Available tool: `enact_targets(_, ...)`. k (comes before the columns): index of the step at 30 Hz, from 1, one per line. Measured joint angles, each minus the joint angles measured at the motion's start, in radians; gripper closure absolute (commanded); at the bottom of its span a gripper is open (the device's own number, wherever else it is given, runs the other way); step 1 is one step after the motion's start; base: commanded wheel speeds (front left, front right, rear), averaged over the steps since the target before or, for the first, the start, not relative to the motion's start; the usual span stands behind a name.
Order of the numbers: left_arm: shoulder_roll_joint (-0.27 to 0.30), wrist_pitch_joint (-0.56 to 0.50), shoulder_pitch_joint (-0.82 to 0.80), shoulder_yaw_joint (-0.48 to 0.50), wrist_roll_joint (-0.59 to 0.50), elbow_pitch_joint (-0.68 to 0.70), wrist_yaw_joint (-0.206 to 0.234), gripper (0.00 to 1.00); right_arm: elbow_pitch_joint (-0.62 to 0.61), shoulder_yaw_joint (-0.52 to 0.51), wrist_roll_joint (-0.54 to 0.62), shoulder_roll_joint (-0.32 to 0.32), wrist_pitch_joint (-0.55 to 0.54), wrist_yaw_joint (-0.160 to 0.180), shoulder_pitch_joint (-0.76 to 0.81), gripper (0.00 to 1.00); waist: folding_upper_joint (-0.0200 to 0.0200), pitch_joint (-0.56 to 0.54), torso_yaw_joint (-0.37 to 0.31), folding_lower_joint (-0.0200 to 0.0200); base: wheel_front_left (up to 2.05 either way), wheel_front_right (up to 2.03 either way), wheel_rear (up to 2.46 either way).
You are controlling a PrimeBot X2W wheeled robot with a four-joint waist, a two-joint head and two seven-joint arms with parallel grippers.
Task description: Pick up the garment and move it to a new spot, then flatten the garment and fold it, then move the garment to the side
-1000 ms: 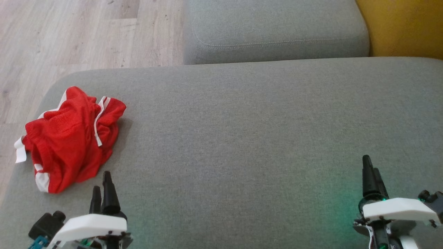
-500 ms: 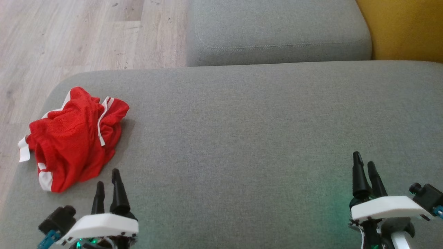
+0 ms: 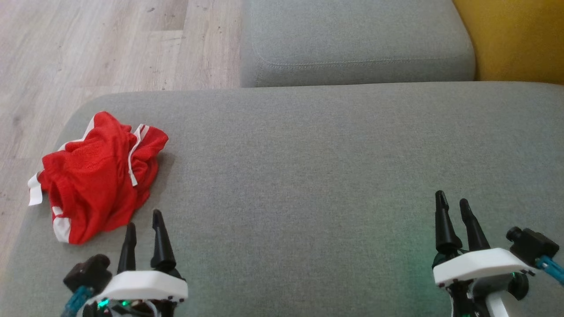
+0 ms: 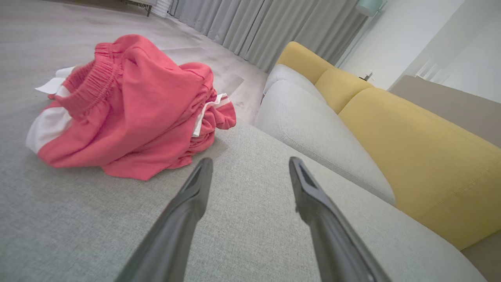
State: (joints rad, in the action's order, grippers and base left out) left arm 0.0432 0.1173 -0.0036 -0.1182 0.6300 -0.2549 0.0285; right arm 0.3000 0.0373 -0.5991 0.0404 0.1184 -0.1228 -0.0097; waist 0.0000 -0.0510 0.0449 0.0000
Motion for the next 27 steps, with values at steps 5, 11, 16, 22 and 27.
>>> enact_targets(5,0.0,0.018,0.0,-0.012,-0.045,0.006,0.004,0.0,0.0,0.011,0.068,0.0,0.016,0.0,0.0,0.0,0.0,-0.005,0.003,0.0,0.0,0.0,0.0)
enact_targets(11,0.0,0.035,0.0,-0.016,-0.116,0.009,0.016,0.0,-0.001,0.023,0.146,0.0,0.032,0.0,0.0,0.0,0.0,-0.009,0.008,0.0,0.0,0.0,0.0)
enact_targets(16,0.0,0.048,-0.001,-0.031,-0.175,-0.008,0.024,0.0,-0.002,0.033,0.209,0.0,0.047,0.0,0.0,0.0,0.0,-0.015,0.012,0.0,0.0,0.0,0.0)
enact_targets(22,0.001,0.062,-0.002,-0.055,-0.252,-0.018,0.024,0.0,-0.006,0.026,0.275,0.0,0.06,0.0,0.0,0.0,0.0,-0.021,0.019,0.0,0.0,0.0,0.0)
enact_targets(27,0.002,0.079,-0.002,-0.076,-0.319,-0.014,0.033,0.0,-0.006,-0.015,0.353,0.001,0.077,0.0,0.0,0.0,0.0,-0.021,0.02,0.0,0.0,0.0,0.0)
